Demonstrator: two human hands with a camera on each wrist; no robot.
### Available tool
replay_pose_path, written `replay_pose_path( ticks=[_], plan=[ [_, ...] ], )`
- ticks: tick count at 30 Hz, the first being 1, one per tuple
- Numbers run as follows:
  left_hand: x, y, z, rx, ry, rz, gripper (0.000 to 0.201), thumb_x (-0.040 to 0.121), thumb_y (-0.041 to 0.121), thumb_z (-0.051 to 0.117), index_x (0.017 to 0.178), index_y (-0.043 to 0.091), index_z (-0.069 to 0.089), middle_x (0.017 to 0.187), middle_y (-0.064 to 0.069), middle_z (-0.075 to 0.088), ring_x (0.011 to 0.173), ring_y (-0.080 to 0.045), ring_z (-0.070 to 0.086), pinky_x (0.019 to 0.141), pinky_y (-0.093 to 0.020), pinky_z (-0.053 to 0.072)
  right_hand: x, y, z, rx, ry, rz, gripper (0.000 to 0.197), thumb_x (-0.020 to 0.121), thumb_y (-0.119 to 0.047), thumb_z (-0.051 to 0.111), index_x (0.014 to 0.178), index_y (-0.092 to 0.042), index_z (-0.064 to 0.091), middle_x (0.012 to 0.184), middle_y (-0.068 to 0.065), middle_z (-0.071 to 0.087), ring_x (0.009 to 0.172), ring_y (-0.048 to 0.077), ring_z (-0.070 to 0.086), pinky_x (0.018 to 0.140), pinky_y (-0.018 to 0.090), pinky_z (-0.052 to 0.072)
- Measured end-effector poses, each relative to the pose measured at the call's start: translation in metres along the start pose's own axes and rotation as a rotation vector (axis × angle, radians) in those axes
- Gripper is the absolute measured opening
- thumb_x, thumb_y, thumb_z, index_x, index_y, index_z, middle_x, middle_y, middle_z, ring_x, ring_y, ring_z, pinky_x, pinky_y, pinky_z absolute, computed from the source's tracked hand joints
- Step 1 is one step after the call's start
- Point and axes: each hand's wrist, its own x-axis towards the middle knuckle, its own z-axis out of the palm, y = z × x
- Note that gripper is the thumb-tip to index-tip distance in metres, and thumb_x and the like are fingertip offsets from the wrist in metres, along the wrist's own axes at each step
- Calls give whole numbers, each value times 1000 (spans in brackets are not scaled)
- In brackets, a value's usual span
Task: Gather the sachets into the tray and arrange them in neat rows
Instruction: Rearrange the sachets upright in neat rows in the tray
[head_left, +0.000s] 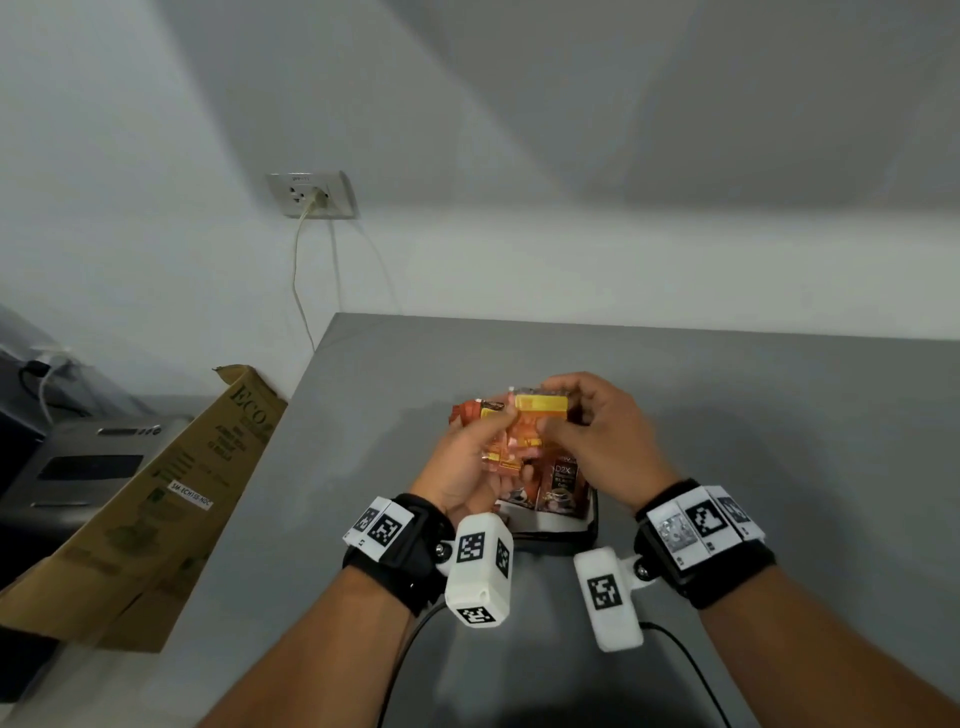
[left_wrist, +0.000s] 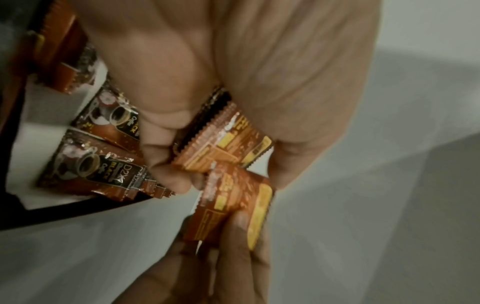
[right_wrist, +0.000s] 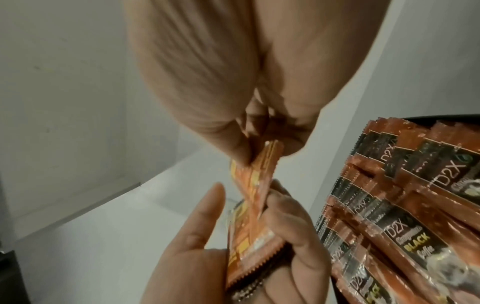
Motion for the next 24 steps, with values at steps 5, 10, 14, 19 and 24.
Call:
replay_pose_path(
  ticks=[5,10,14,19,24],
  plan=[
    [0,2,0,-36,17,-18,31,96,29,57,80,11,77,79,-12,68,67,-19,60,57,-29,51,-7,-1,-1,-197,6,-141,31,79,-10,80,74,-36,65,115,-19,62,114,6,58,98,31,46],
    [-1,5,3,62,73,125,29,83,-17,57,106,-1,66,88,-19,70,78,-32,69,63,-35,59,-21,5,4,60,-142,41,30,72,-2,74,84,-29,74,137,-6,57,120,5,58,99,33,51],
    [-4,5,5,73,51,136,29,87,-12,58,112,2,65,92,-17,72,78,-27,71,65,-36,60,-18,4,11,284,0,174,37,81,-3,79,110,-19,62,101,7,76,92,27,73,80,45,61],
    [-7,7,2,40,65,91,21,96,1,48,111,-1,62,91,-20,73,74,-30,72,62,-41,62,-13,1,5,485,33,293,29,86,10,66,111,-5,67,102,15,76,91,30,73,83,43,60],
    [-8,1,3,166,34,156,27,88,-5,65,115,-5,63,90,-17,72,74,-26,71,63,-37,61,-10,0,8,517,-99,359,16,92,6,61,105,2,68,104,27,72,89,34,69,88,53,55]
  ],
)
